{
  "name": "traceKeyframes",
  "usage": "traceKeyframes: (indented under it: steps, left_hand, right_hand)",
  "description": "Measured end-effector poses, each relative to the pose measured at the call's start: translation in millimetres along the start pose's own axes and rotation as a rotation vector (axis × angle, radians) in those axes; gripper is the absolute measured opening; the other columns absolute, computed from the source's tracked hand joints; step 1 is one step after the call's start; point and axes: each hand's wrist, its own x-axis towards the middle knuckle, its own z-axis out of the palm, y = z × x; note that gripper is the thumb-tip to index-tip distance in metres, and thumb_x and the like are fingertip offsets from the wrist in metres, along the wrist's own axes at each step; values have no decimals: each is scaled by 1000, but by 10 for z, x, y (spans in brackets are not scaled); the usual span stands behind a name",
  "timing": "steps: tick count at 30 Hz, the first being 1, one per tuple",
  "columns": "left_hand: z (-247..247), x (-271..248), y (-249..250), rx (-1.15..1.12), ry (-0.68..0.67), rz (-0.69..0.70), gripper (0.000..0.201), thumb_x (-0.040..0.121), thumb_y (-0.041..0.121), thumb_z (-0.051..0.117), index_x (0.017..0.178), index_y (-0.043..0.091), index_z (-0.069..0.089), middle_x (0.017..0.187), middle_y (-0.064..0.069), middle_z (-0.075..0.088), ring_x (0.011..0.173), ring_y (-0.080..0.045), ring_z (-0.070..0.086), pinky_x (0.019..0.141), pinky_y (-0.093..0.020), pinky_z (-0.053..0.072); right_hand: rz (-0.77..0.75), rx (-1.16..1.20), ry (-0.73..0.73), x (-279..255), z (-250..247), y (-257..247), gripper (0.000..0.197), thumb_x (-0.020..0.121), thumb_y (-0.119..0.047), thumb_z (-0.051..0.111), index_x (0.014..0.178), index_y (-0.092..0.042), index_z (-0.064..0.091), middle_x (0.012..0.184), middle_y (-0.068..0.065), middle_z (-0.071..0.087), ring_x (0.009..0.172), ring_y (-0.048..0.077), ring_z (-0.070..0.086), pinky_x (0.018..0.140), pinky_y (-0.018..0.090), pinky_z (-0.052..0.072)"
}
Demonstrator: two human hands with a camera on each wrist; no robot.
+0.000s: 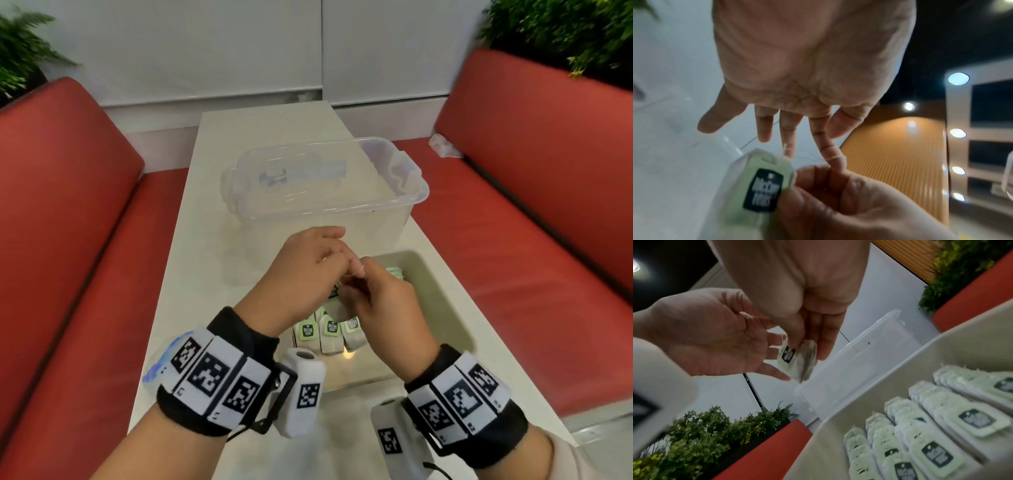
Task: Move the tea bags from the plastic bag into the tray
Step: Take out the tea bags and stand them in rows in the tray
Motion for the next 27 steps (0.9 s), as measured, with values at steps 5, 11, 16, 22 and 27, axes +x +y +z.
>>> traceKeyframes:
  steps: [5, 11, 16, 22, 27]
  left_hand:
    - [-120, 147, -35, 170, -21, 71, 36, 79, 9, 40, 65, 32, 64, 105, 2, 57, 103, -16, 53, 90, -27, 39]
    - [-154, 21, -290, -333, -152, -36, 33, 66, 17, 48, 87, 34, 67, 101, 9, 61, 91, -7, 58, 77, -25, 48]
    - [-139, -35, -477, -331, -126, 51, 43, 67, 24, 70, 105, 43, 62, 94, 13, 58, 87, -8, 58, 79, -23, 51]
    - [-155, 17, -512, -421, -43, 65, 61, 77, -14, 63, 118, 30, 54, 76, 8, 61, 72, -7, 59, 73, -17, 50]
    - [-213, 34, -512, -442, -98, 55, 63, 74, -15, 65, 117, 29, 54, 73, 8, 65, 71, -7, 62, 72, -18, 52]
  right_hand:
    - [191, 329, -6, -37, 30, -69, 16, 88, -5, 59, 90, -16, 48, 70, 7, 68, 67, 24, 62, 61, 29, 48]
    - [175, 412, 64, -26, 109, -53, 30, 87, -4, 61, 89, -25, 40, 62, -1, 65, 54, 7, 56, 53, 16, 42]
    - [103, 396, 100, -19, 119, -36, 35, 87, -4, 61, 91, -29, 37, 71, -3, 69, 62, 4, 61, 57, 9, 42]
    - [-4, 308, 99, -34, 109, -6, 36, 90, -19, 60, 109, -42, 40, 66, -9, 62, 64, 7, 60, 64, 24, 51]
    - [-39, 210, 50, 83, 28, 32, 33, 85, -12, 65, 107, -36, 60, 96, -12, 51, 74, 3, 52, 68, 8, 41]
